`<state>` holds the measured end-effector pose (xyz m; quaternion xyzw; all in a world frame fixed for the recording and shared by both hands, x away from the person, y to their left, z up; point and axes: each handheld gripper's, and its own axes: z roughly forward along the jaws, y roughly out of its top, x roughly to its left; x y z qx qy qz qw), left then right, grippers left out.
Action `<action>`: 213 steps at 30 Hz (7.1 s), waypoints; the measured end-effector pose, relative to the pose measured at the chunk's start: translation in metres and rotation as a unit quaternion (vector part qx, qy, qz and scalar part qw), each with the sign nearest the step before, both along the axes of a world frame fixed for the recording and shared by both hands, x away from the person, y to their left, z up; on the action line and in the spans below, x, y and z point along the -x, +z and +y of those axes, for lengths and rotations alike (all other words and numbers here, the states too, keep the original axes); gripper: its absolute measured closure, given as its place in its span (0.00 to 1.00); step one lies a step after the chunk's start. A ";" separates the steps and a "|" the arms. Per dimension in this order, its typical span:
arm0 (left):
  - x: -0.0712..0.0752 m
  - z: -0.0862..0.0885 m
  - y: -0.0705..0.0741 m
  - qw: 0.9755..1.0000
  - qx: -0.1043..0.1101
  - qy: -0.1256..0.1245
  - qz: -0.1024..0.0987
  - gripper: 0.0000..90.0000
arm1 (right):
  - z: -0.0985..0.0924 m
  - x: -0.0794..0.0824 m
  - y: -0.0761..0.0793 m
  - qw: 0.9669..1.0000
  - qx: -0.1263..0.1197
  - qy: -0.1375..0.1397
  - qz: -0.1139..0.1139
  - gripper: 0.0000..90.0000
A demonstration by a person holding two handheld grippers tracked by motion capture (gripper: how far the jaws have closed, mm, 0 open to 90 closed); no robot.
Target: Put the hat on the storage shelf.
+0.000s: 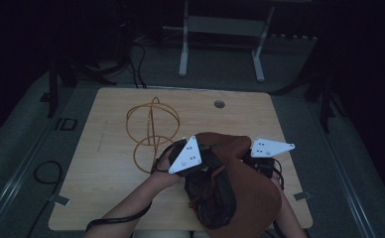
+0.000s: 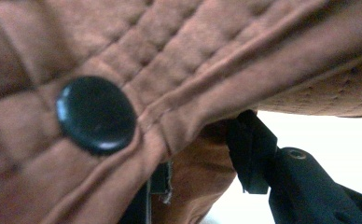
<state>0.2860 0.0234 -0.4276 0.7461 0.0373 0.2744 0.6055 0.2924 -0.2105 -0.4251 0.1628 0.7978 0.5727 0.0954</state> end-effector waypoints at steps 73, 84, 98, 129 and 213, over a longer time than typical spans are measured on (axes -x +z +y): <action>0.041 0.178 -0.133 0.952 -0.041 0.180 0.243 0.43 | 0.005 -0.096 0.053 0.981 -0.070 -0.178 0.000 0.98; 0.049 0.218 -0.142 0.921 -0.009 0.303 0.244 0.09 | 0.033 -0.112 0.059 0.981 -0.068 -0.182 -0.003 0.98; 0.049 0.237 -0.150 0.897 0.009 0.366 0.247 0.03 | 0.079 -0.124 0.081 0.983 -0.065 -0.172 -0.020 0.98; 0.051 0.252 -0.149 0.884 0.044 0.395 0.245 0.03 | 0.219 -0.106 0.080 0.999 0.043 -0.031 0.002 0.89; 0.051 0.247 -0.155 0.879 0.034 0.401 0.254 0.03 | -0.035 -0.070 -0.086 0.983 0.074 -0.164 0.038 0.17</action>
